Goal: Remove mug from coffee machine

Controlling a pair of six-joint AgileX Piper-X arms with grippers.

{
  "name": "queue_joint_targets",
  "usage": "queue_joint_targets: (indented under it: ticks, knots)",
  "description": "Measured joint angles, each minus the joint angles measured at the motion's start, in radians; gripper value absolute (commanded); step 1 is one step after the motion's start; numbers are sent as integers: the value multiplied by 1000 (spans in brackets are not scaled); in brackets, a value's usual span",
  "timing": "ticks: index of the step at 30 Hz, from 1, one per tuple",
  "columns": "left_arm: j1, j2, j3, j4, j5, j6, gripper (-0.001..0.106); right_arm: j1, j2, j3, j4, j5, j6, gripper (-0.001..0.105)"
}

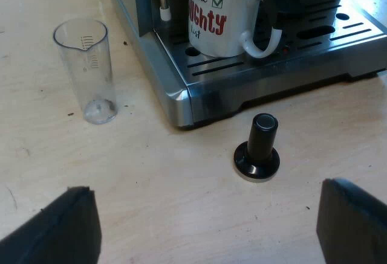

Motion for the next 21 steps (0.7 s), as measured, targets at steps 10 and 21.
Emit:
queue_joint_targets:
  ticks: [10,21]
  knots:
    - [0,0,0,0,2,0,87,0,0,0,-5,-4,54,59]
    - [-22,82,-86,17,10,-15,87,0,66,-136,-3,-117,3,59]
